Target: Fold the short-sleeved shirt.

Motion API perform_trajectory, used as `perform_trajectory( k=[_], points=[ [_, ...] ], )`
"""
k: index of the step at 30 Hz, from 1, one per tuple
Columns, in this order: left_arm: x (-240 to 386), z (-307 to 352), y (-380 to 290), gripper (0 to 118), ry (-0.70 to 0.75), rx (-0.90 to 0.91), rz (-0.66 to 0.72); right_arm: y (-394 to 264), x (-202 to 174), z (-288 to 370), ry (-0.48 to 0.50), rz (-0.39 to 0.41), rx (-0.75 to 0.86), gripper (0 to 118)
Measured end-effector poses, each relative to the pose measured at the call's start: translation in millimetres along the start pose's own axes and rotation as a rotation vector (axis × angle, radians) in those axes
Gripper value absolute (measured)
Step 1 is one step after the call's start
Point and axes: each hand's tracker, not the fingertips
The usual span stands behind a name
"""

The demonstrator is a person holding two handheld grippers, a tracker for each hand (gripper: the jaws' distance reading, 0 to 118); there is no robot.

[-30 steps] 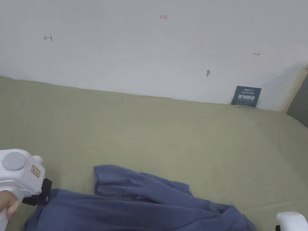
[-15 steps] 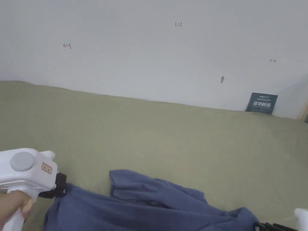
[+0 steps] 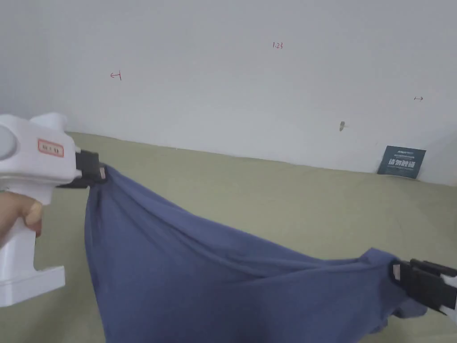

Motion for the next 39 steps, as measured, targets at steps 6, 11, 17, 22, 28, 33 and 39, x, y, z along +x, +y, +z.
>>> perform_trajectory(
  k=[6, 11, 17, 22, 28, 33, 39],
  points=[
    [9.5, 31.2, 49.6, 3, 0.001, 0.105, -0.029, 57.3, -15.7, -13.1, -0.026, 0.061, 0.072, 11],
    [18.8, 47.1, 86.6, 3, 0.010, 0.188, -0.058, 107.3, -23.5, -27.4, -0.072, 0.106, 0.121, 11],
    [32.7, 60.1, 124.3, 3, 0.021, 0.265, -0.093, 162.7, -27.5, -45.6, -0.123, 0.145, 0.189, 11],
    [43.3, 61.4, 150.6, 3, 0.040, 0.337, -0.120, 200.3, -34.3, -63.9, -0.155, 0.166, 0.234, 11],
    [45.4, 48.5, 174.5, 3, 0.084, 0.376, -0.133, 223.2, -39.5, -86.2, -0.194, 0.183, 0.284, 11],
    [37.6, 38.6, 184.5, 3, 0.082, 0.389, -0.097, 229.9, -40.9, -100.9, -0.209, 0.187, 0.311, 11],
    [32.1, 22.2, 163.1, 3, 0.088, 0.355, -0.126, 220.3, -38.3, -110.3, -0.213, 0.179, 0.303, 11]
  ],
)
